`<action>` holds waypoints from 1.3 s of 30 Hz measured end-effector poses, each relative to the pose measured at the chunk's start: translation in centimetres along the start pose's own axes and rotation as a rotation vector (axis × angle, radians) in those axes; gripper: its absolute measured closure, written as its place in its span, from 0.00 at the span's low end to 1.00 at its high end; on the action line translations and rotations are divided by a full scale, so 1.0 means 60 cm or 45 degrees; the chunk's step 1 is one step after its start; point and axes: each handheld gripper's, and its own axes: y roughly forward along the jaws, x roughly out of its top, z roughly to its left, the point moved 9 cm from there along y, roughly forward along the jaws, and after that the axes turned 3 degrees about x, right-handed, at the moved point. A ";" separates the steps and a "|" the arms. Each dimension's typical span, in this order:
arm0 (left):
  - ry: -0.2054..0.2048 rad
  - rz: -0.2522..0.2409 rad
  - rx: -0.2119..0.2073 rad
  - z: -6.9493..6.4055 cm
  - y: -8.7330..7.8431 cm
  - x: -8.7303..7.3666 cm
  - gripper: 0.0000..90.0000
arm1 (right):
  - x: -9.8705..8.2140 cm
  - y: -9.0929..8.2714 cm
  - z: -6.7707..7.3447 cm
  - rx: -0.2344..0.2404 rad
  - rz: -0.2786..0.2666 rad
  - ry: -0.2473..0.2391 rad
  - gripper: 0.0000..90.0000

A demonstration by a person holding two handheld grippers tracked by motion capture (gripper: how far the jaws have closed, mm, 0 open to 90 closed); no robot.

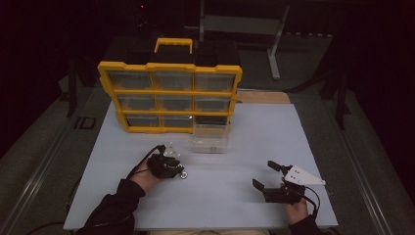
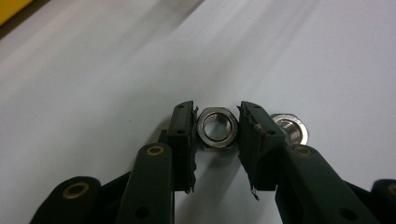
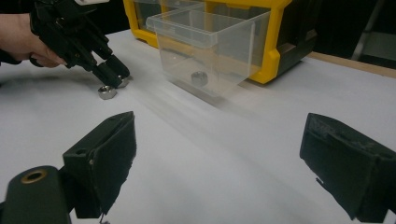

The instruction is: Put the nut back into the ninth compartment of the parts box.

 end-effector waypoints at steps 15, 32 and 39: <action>-0.035 -0.131 0.033 0.040 -0.090 0.072 0.73 | 0.000 0.000 -0.001 -0.003 0.001 0.002 0.12; -0.004 -0.185 0.050 0.049 -0.130 0.160 0.73 | -0.001 0.001 -0.001 -0.002 0.001 0.001 0.12; -0.030 -0.198 0.069 0.045 -0.119 0.190 0.73 | -0.001 0.001 -0.001 0.000 0.001 0.002 0.12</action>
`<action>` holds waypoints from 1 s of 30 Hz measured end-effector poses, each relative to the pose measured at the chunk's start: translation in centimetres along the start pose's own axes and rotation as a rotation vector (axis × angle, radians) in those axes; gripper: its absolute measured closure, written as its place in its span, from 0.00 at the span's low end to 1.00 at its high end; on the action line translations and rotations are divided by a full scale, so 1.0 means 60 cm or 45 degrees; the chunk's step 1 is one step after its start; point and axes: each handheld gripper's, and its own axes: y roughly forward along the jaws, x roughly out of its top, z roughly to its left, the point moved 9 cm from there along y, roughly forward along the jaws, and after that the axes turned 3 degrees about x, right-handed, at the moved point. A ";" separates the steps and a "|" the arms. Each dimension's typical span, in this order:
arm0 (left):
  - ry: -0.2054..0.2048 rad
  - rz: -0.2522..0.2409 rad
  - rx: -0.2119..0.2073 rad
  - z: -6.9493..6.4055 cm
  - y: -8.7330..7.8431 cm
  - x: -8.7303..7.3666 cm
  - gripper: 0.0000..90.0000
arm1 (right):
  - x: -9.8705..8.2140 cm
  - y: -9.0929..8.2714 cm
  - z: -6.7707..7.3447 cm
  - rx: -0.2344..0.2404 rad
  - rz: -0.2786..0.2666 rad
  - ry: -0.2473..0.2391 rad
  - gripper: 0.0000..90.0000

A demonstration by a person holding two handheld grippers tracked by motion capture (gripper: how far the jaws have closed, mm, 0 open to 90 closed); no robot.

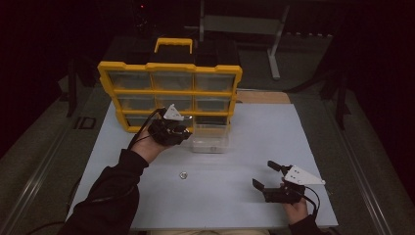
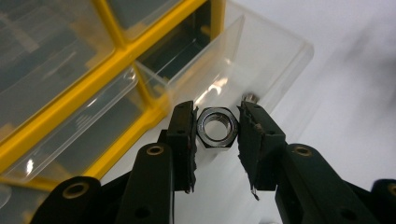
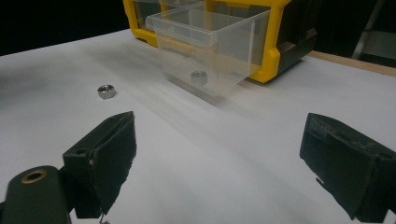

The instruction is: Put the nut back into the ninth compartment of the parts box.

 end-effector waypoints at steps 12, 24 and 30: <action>-0.060 0.005 0.017 -0.022 0.040 0.034 0.73 | -0.001 -0.001 0.000 0.002 0.001 0.005 0.12; -0.129 0.060 0.059 -0.029 0.077 0.040 0.73 | -0.001 -0.001 0.000 0.003 0.001 0.005 0.12; -0.174 0.097 0.074 -0.027 0.092 0.041 0.73 | -0.001 0.000 -0.001 0.004 0.003 0.005 0.12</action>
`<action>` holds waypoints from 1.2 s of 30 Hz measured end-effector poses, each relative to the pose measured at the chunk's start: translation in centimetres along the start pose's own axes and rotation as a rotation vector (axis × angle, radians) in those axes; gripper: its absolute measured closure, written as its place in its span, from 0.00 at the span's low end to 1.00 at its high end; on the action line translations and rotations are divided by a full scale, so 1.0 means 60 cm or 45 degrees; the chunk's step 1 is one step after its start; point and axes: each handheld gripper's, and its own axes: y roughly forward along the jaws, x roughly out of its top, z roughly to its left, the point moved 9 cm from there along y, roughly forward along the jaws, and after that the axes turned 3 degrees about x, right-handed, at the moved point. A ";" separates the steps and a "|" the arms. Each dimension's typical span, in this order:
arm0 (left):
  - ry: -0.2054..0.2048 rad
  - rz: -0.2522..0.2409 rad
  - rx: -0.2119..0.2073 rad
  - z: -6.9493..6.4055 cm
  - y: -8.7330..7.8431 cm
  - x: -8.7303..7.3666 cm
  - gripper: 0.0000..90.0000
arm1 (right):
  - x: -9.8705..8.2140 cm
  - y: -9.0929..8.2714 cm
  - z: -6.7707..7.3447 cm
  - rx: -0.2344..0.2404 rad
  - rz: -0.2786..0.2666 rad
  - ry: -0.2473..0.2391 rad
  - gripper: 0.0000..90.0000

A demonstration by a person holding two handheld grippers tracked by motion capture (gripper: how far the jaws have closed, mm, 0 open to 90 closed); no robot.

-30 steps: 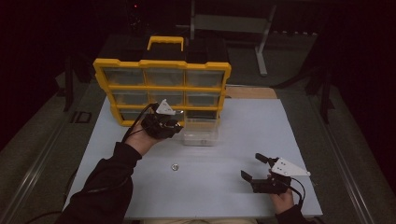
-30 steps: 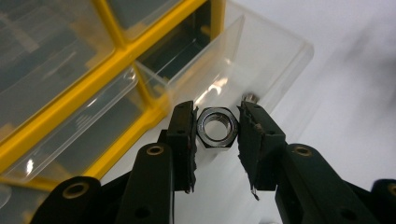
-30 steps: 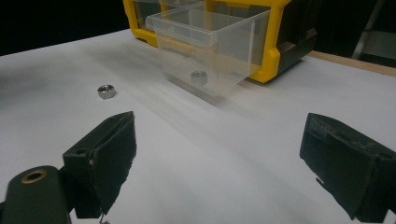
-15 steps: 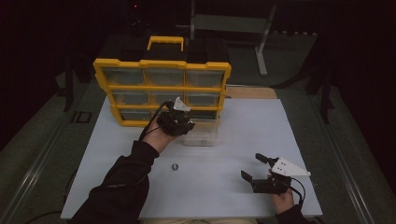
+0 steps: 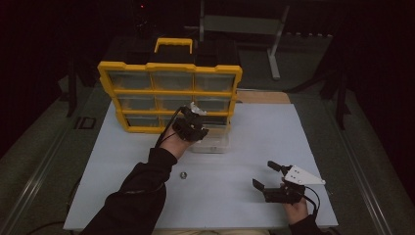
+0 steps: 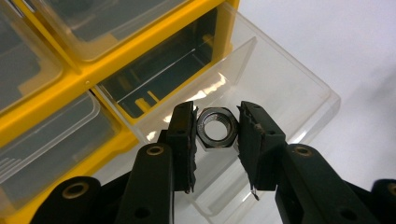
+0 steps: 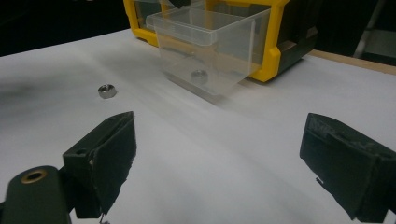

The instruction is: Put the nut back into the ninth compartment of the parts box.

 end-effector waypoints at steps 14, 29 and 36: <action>-0.019 0.114 -0.030 -0.006 0.030 -0.001 0.73 | 0.001 0.000 0.001 0.002 -0.002 -0.002 0.12; -0.013 0.246 -0.062 -0.005 0.056 -0.018 0.73 | 0.000 -0.001 0.000 0.005 -0.001 0.004 0.12; -0.036 0.220 -0.059 -0.003 0.050 -0.011 0.54 | 0.000 -0.001 0.000 0.005 -0.001 0.005 0.12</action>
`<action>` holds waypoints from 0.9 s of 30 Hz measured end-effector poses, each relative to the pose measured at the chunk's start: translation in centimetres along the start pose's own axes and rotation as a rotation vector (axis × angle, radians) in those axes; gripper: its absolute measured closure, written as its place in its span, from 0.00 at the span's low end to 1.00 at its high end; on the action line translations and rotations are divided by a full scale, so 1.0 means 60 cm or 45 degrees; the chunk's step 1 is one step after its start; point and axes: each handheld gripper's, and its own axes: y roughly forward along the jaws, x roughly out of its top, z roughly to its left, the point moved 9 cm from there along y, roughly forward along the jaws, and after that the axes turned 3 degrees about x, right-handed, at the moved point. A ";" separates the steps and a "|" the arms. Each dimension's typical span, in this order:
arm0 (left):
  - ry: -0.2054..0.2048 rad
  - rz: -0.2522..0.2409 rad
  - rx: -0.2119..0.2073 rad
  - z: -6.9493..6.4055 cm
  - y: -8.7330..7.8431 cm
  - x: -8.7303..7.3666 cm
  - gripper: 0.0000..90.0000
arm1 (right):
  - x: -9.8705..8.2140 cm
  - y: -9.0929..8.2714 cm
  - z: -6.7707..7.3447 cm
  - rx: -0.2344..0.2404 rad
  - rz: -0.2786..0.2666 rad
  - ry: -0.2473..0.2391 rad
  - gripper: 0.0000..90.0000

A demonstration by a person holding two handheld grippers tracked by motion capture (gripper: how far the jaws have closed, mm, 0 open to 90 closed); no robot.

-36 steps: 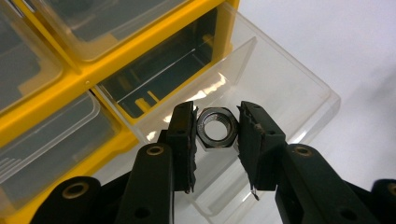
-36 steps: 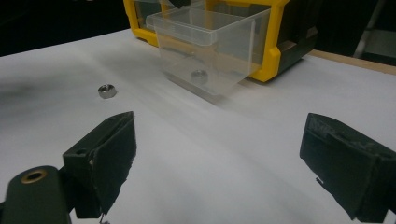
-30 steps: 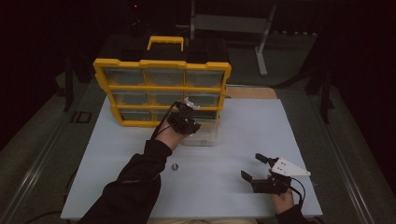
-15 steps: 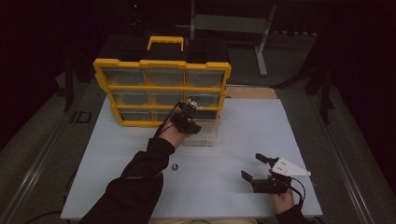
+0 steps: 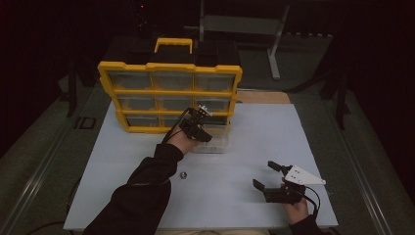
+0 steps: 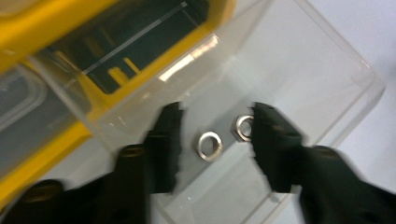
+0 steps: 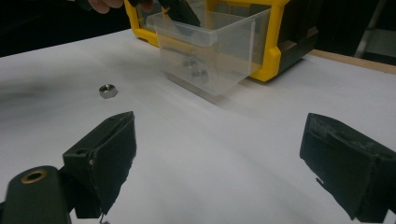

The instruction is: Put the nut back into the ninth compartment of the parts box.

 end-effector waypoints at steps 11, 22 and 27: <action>-0.007 -0.079 -0.023 -0.006 -0.036 0.016 0.15 | 0.000 0.000 0.000 -0.002 0.001 -0.001 0.12; 0.013 -0.146 -0.081 -0.007 -0.078 0.002 0.00 | 0.000 0.000 0.000 -0.004 0.002 -0.005 0.12; 0.027 -0.178 -0.123 -0.008 -0.096 -0.016 0.00 | 0.000 0.000 0.000 -0.004 0.002 -0.003 0.12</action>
